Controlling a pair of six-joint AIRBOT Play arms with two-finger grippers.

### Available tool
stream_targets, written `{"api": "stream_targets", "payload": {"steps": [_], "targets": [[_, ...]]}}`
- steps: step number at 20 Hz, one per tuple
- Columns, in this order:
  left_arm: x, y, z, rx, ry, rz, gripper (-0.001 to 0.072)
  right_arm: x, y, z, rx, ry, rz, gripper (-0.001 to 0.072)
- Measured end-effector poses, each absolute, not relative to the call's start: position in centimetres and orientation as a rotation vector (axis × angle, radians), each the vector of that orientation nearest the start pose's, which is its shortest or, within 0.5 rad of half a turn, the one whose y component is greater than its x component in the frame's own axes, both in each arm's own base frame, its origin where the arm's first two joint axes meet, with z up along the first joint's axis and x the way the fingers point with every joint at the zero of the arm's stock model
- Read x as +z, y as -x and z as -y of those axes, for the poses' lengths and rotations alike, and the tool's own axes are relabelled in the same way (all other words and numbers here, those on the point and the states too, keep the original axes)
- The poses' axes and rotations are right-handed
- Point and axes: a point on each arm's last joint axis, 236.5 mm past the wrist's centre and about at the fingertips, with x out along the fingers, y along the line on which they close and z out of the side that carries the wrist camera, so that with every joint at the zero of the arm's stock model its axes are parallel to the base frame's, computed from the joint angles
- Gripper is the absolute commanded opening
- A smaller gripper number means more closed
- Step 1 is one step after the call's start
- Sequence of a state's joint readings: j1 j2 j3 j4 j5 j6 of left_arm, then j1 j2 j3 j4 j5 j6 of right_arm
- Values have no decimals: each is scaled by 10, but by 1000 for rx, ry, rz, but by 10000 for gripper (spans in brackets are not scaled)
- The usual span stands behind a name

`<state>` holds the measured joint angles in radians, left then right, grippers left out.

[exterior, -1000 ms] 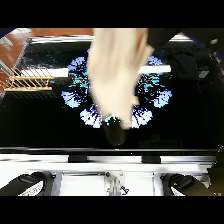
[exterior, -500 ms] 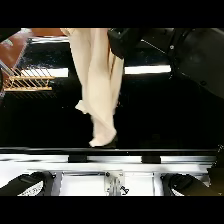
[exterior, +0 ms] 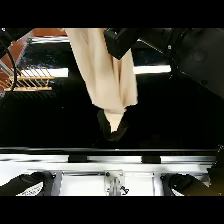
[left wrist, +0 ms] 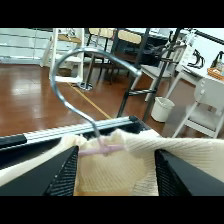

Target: Fold the shirts.

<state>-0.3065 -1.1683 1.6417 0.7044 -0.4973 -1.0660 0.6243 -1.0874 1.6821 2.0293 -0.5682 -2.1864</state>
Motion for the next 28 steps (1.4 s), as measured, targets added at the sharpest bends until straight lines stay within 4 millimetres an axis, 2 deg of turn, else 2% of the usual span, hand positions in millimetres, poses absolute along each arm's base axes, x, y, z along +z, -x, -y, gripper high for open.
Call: {"api": "stream_targets", "payload": {"steps": [5, 8, 11, 14, 17, 21, 24, 26, 28], "targets": [[421, -411, 222, -690, 159, -13, 577, 444, -325, -307, 864, 211, 162, 60], [411, -407, 203, -633, 83, -64, 579, 445, -325, -306, 861, 214, 168, 60], [411, -409, 192, -589, 60, -67, 580, 446, -325, -306, 861, 217, 170, 60], [420, -416, 187, -561, 84, -24, 580, 446, -325, -306, 860, 216, 171, 60], [422, -422, 198, -577, 133, -2, 580, 447, -325, -306, 859, 214, 173, 60], [415, -432, 222, -608, 166, 2, 580, 447, -326, -306, 858, 216, 173, 60], [422, -435, 232, -611, 197, 49, 578, 445, -325, -307, 863, 218, 166, 60], [428, -438, 234, -602, 212, 79, 447, 445, -325, -306, 862, 217, 169, 60], [432, -440, 233, -594, 220, 100, 180, 446, -325, -306, 862, 215, 170, 60]]}}
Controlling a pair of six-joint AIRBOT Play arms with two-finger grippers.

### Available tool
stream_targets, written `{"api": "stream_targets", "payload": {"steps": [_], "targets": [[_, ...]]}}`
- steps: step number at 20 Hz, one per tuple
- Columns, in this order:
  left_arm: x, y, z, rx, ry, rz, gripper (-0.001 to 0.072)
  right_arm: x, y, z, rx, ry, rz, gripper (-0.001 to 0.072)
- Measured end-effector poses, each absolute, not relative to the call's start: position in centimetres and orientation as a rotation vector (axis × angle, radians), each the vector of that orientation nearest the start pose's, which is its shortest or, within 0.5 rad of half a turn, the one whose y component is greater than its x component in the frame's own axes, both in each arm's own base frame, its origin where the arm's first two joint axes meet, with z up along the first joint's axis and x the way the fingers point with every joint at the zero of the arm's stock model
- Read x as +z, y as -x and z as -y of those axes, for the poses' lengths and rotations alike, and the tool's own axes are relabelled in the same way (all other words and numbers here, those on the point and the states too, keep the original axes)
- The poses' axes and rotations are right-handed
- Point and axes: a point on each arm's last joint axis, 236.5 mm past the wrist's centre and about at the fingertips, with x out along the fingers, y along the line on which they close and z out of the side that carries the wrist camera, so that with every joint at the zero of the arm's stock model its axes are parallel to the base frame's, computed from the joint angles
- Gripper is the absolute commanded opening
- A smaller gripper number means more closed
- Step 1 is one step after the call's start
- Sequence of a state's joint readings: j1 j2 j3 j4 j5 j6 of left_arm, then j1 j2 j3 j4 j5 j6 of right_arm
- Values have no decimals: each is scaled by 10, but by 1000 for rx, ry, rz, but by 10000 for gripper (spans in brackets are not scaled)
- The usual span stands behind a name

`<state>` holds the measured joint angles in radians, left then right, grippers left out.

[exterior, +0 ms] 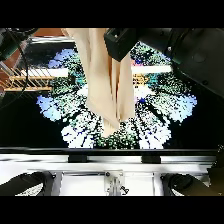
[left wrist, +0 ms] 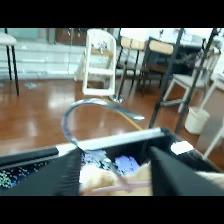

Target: Fold the shirts.

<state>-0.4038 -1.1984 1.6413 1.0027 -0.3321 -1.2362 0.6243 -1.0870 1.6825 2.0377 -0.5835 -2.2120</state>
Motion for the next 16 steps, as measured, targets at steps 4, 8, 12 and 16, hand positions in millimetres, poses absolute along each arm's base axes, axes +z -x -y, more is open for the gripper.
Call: {"api": "stream_targets", "payload": {"steps": [4, 8, 12, 16], "targets": [[436, -441, 233, -589, 242, 118, 44, 444, -325, -307, 865, 219, 162, 63], [442, -441, 229, -575, 241, 146, 42, 440, -326, -307, 863, 239, 153, 442], [462, -439, 208, -529, 241, 217, 42, 436, -333, -300, 826, 268, 139, 450], [474, -436, 191, -495, 237, 255, 42, 420, -336, -298, 819, 286, 71, 450]]}}
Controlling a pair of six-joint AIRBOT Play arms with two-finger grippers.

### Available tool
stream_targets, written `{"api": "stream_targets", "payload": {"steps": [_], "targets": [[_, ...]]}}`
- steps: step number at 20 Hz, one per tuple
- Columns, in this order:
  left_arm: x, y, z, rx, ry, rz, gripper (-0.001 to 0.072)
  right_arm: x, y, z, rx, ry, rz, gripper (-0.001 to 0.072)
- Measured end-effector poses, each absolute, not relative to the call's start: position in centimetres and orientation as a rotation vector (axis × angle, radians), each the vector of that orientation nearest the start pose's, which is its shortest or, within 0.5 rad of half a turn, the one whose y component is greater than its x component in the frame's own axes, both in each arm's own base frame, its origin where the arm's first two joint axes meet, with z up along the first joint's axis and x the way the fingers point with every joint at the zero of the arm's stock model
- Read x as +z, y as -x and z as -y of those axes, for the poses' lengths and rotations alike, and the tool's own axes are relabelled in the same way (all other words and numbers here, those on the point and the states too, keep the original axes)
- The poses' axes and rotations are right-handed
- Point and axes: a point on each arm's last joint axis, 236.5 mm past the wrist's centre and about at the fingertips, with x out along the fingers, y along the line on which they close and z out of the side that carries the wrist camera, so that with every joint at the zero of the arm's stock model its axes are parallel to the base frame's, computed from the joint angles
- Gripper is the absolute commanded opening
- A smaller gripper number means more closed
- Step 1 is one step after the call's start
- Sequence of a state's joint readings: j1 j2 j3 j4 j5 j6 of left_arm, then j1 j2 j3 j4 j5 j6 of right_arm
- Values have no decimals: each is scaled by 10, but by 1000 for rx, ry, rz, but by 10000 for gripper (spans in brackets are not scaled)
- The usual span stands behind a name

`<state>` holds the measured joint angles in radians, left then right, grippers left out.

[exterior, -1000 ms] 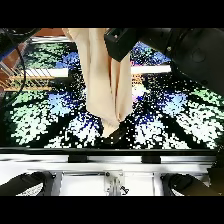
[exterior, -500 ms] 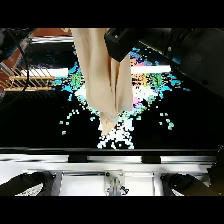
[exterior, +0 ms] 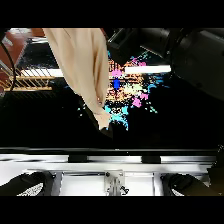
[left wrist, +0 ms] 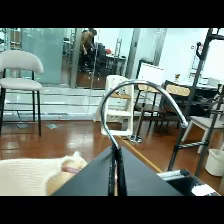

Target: Fold the shirts.

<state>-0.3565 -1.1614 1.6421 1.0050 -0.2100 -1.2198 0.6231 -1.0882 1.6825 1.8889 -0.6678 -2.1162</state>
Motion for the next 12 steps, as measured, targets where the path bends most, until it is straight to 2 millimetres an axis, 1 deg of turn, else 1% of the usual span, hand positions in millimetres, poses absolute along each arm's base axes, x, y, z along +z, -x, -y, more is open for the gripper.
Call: {"api": "stream_targets", "payload": {"steps": [1, 3, 5, 6, 8, 10, 12], "targets": [[476, -436, 188, -488, 238, 262, 41, 414, -335, -298, 824, 279, 38, 450], [478, -435, 185, -485, 239, 267, 41, 392, -335, -299, 837, 249, -72, 450], [479, -435, 184, -481, 232, 269, 41, 350, -333, -303, 862, 218, -258, 462], [479, -435, 183, -478, 222, 272, 42, 325, -328, -308, 884, 196, -364, 540], [478, -435, 183, -477, 202, 269, 41, 289, -317, -320, 931, 154, -516, 548], [473, -437, 183, -476, 180, 253, 41, 272, -309, -329, 957, 137, -588, 548], [470, -439, 179, -468, 160, 243, 41, 263, -307, -333, 959, 132, -620, 548]]}}
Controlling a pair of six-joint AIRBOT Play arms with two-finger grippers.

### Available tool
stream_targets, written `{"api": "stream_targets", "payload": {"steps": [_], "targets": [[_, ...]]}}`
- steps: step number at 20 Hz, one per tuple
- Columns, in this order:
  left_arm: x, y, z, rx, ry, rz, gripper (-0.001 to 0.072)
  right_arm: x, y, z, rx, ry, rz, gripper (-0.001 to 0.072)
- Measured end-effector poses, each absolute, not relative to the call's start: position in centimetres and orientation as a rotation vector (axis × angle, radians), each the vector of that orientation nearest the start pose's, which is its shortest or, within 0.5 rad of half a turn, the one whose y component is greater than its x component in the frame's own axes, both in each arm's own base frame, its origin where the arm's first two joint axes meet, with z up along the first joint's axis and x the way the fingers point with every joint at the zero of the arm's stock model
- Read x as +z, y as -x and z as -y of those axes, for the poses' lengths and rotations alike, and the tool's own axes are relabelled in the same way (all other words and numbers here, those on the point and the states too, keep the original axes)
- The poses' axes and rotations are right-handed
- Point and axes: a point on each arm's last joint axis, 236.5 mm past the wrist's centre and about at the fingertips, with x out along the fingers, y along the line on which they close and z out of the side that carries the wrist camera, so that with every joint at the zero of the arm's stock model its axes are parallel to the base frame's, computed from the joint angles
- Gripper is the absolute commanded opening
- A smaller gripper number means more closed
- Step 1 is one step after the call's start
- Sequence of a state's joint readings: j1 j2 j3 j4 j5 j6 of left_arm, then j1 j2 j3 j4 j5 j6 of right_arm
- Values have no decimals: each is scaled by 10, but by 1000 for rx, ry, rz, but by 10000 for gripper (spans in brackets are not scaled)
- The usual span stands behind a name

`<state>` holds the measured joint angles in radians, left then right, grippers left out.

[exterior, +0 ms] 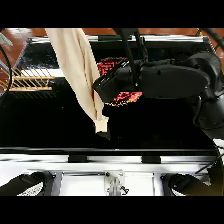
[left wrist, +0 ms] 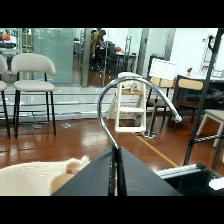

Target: Fold the shirts.

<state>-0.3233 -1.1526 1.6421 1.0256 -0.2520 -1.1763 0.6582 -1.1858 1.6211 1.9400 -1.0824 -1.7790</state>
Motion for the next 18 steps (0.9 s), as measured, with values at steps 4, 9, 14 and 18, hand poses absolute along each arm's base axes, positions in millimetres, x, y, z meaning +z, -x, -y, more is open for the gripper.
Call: {"api": "stream_targets", "payload": {"steps": [4, 9, 14, 18], "targets": [[465, -442, 176, -461, 142, 228, 41, 256, -309, -337, 959, 132, -629, 545], [462, -441, 180, -473, 137, 213, 41, 256, -335, -351, 927, 93, -565, 355], [457, -441, 182, -477, 115, 194, 41, 268, -350, -340, 871, 129, -491, 65], [455, -443, 177, -463, 98, 190, 41, 311, -353, -301, 778, 179, -366, 63]]}}
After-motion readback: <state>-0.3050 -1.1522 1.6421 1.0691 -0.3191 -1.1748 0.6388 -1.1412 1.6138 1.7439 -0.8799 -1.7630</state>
